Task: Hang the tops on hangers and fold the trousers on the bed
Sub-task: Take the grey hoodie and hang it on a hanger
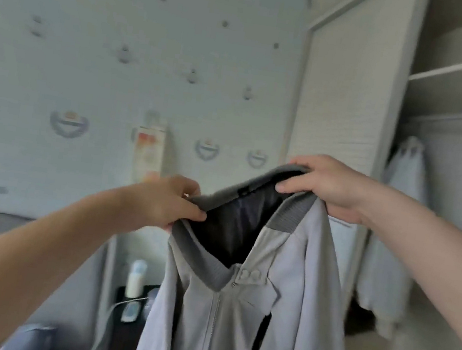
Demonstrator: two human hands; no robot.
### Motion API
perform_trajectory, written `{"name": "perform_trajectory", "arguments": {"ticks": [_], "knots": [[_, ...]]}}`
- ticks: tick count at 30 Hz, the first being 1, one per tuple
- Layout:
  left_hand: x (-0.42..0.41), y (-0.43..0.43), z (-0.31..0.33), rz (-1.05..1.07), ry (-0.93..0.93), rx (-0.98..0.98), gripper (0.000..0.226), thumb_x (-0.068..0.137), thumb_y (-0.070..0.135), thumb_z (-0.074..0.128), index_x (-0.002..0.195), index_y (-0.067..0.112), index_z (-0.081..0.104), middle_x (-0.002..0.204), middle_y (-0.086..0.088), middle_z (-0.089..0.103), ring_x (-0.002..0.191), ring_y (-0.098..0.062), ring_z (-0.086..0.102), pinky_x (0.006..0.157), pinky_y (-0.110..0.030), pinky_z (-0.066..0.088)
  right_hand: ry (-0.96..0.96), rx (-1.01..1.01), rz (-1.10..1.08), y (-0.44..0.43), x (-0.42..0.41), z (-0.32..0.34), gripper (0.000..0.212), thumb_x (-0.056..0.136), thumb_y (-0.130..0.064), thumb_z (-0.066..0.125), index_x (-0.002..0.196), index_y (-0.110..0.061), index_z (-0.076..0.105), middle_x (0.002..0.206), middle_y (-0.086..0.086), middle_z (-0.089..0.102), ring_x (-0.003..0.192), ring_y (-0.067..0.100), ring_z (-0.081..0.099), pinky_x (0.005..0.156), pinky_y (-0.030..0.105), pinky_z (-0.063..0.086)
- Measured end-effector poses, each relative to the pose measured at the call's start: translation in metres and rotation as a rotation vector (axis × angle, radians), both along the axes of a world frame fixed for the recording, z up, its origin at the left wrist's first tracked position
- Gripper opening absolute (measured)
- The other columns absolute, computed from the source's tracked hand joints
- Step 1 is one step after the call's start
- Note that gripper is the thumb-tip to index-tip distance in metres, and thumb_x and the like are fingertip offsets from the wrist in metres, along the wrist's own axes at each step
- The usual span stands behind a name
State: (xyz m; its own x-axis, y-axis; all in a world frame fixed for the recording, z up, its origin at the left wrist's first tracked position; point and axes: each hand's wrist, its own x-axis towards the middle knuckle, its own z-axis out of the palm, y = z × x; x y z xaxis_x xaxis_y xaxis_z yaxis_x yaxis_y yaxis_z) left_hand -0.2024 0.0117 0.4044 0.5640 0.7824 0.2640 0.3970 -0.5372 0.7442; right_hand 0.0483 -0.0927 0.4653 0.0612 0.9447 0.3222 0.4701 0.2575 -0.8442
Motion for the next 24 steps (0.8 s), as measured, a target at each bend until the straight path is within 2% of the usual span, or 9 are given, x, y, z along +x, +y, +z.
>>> {"name": "perform_trajectory", "arguments": {"ticks": [2, 5, 9, 11, 14, 17, 20, 22, 24], "knots": [[0.062, 0.002, 0.003, -0.093, 0.009, 0.021, 0.012, 0.092, 0.011, 0.070, 0.091, 0.012, 0.058, 0.086, -0.016, 0.062, 0.075, -0.022, 0.055, 0.066, -0.033, 0.046, -0.096, 0.015, -0.127, -0.015, 0.046, 0.007, 0.035, 0.080, 0.022, 0.055, 0.092, -0.009, 0.066, 0.079, 0.010, 0.066, 0.071, 0.019, 0.065, 0.064, 0.026, 0.055], [0.142, 0.001, 0.017, -0.254, 0.005, 0.003, 0.017, 0.088, 0.016, 0.076, 0.101, 0.018, 0.065, 0.100, -0.018, 0.073, 0.082, -0.022, 0.066, 0.071, -0.036, 0.054, -0.256, 0.032, -0.338, -0.034, 0.122, 0.019, 0.045, 0.076, 0.024, 0.046, 0.091, -0.015, 0.065, 0.083, 0.010, 0.062, 0.068, 0.017, 0.058, 0.057, 0.021, 0.048], [0.244, 0.001, 0.049, -0.258, 0.279, 0.335, 0.010, 0.072, 0.016, 0.068, 0.082, 0.013, 0.069, 0.071, 0.002, 0.065, 0.072, -0.018, 0.061, 0.066, -0.031, 0.048, -0.494, 0.099, -0.589, -0.060, 0.224, 0.045, 0.039, 0.077, 0.014, 0.051, 0.085, -0.020, 0.068, 0.088, 0.010, 0.067, 0.079, 0.021, 0.058, 0.070, 0.028, 0.043], [0.297, 0.001, 0.064, -0.155, 0.300, 0.485, 0.005, 0.076, 0.010, 0.061, 0.076, 0.010, 0.066, 0.065, 0.001, 0.059, 0.067, -0.017, 0.056, 0.060, -0.026, 0.042, -0.593, 0.172, -0.711, -0.075, 0.268, 0.065, 0.035, 0.078, 0.011, 0.052, 0.078, -0.020, 0.069, 0.078, 0.005, 0.066, 0.077, 0.019, 0.057, 0.066, 0.024, 0.042], [0.372, 0.002, 0.085, -0.093, 0.108, 0.515, 0.012, 0.081, 0.005, 0.056, 0.072, 0.004, 0.064, 0.063, -0.006, 0.058, 0.063, -0.022, 0.055, 0.058, -0.026, 0.043, -0.723, 0.282, -0.890, -0.095, 0.328, 0.099, 0.027, 0.079, 0.007, 0.058, 0.078, -0.016, 0.073, 0.063, -0.004, 0.059, 0.066, 0.014, 0.053, 0.054, 0.018, 0.038], [0.438, 0.006, 0.111, -0.163, -0.129, 0.396, 0.021, 0.093, 0.011, 0.060, 0.074, 0.004, 0.066, 0.065, -0.009, 0.057, 0.059, -0.024, 0.055, 0.056, -0.029, 0.052, -0.816, 0.331, -1.085, -0.112, 0.380, 0.128, 0.021, 0.077, 0.000, 0.064, 0.077, -0.019, 0.071, 0.063, -0.009, 0.058, 0.075, 0.020, 0.059, 0.066, 0.023, 0.040], [0.500, 0.008, 0.135, -0.272, -0.269, 0.310, 0.028, 0.101, 0.021, 0.059, 0.078, 0.006, 0.067, 0.067, -0.007, 0.057, 0.061, -0.022, 0.055, 0.052, -0.029, 0.053, -0.852, 0.303, -1.223, -0.125, 0.424, 0.150, 0.023, 0.076, 0.002, 0.061, 0.083, -0.016, 0.074, 0.078, 0.005, 0.069, 0.079, 0.028, 0.069, 0.071, 0.034, 0.058], [0.540, 0.008, 0.150, -0.317, -0.314, 0.307, 0.032, 0.104, 0.025, 0.053, 0.088, 0.002, 0.069, 0.074, -0.011, 0.059, 0.065, -0.025, 0.057, 0.054, -0.033, 0.057, -0.854, 0.276, -1.291, -0.130, 0.449, 0.159, 0.027, 0.078, 0.005, 0.060, 0.091, -0.013, 0.075, 0.092, 0.014, 0.071, 0.081, 0.033, 0.070, 0.073, 0.043, 0.062], [0.579, 0.005, 0.164, -0.337, -0.321, 0.358, 0.036, 0.106, 0.028, 0.047, 0.089, 0.002, 0.065, 0.074, -0.012, 0.056, 0.063, -0.026, 0.055, 0.050, -0.031, 0.056, -0.878, 0.242, -1.354, -0.133, 0.471, 0.166, 0.028, 0.081, 0.008, 0.057, 0.095, -0.011, 0.073, 0.095, 0.017, 0.068, 0.076, 0.033, 0.068, 0.071, 0.044, 0.062]]}}
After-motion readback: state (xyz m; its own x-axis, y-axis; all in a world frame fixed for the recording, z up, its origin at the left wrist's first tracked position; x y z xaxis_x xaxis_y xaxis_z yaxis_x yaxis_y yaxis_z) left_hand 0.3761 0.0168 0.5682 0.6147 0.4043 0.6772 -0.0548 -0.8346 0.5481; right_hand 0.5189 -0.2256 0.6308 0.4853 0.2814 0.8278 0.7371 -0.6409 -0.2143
